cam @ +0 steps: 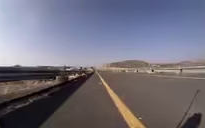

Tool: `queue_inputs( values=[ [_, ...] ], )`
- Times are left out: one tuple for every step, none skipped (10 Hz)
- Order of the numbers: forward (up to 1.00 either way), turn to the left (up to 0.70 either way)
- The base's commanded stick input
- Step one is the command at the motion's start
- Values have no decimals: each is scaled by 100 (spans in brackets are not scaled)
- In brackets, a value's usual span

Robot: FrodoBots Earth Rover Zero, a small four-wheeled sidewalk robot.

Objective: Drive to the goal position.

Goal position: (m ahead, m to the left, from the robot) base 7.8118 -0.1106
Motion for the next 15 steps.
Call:
queue_inputs(
  values=[
    [85,0],
    [85,0],
    [85,0],
    [85,0],
    [85,0],
    [85,0],
    [85,0],
    [85,0],
    [85,0],
    [85,0],
    [85,0],
    [85,0],
    [85,0],
    [85,0],
    [85,0]
  ],
)
